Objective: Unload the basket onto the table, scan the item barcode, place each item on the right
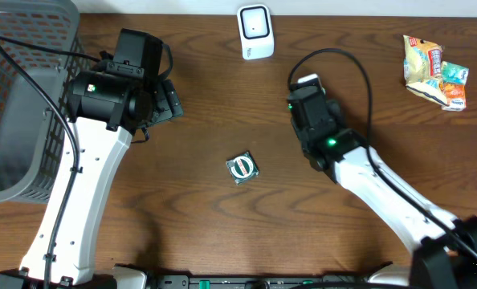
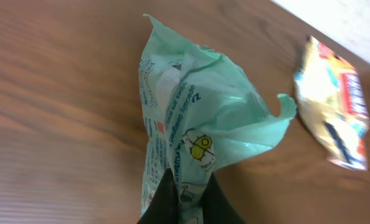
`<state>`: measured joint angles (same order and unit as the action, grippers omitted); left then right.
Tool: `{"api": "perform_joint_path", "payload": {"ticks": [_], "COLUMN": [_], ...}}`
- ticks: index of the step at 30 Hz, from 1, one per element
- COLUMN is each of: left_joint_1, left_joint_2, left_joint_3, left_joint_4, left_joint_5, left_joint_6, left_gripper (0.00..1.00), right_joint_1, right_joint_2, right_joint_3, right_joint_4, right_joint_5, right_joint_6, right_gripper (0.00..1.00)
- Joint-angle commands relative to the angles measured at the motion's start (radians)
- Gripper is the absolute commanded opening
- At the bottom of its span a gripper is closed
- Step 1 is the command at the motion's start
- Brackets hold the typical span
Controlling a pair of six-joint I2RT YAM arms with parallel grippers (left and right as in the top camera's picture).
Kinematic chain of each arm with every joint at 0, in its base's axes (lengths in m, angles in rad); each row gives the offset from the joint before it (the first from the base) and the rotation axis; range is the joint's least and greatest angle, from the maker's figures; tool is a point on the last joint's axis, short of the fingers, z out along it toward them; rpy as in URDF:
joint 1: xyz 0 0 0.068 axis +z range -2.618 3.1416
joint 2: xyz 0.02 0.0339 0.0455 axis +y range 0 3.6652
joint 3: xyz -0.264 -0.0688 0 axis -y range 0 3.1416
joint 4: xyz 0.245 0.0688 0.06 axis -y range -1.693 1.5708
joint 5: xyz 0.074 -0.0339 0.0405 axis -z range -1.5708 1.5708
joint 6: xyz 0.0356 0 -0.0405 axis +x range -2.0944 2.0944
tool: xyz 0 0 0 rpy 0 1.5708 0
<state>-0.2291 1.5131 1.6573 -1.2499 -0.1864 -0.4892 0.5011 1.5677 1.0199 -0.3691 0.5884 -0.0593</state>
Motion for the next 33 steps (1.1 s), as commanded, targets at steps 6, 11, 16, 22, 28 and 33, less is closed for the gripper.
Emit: {"api": "perform_joint_path", "payload": {"ticks": [6, 11, 16, 22, 28, 33], "left_joint_1": [0.003, 0.003, 0.003, 0.003, 0.003, 0.003], "left_joint_2": [0.003, 0.003, 0.003, 0.003, 0.003, 0.003], "left_joint_3": [0.008, 0.008, 0.008, 0.008, 0.008, 0.008], "left_joint_4": [-0.003, -0.003, -0.003, -0.003, -0.003, -0.003], "left_joint_5": [-0.013, -0.013, -0.013, -0.013, -0.013, -0.013], "left_joint_6": [0.010, 0.010, 0.010, 0.010, 0.010, 0.010], "left_gripper": [0.98, 0.98, 0.98, 0.98, 0.98, 0.98], "right_joint_1": [0.024, 0.103, 0.179, 0.248, 0.223, 0.143], "right_joint_2": [0.185, 0.194, 0.194, 0.194, 0.190, 0.190], "right_joint_3": [0.005, 0.005, 0.005, 0.020, 0.177, 0.269], "right_joint_4": [-0.086, -0.141, -0.204, -0.229, -0.367, -0.400], "right_joint_5": [0.169, 0.071, -0.093, -0.183, -0.229, -0.274], "right_joint_6": [-0.068, -0.055, -0.053, 0.036, 0.114, 0.064], "right_gripper": [0.01, 0.10, 0.25, 0.39, 0.63, 0.79]}}
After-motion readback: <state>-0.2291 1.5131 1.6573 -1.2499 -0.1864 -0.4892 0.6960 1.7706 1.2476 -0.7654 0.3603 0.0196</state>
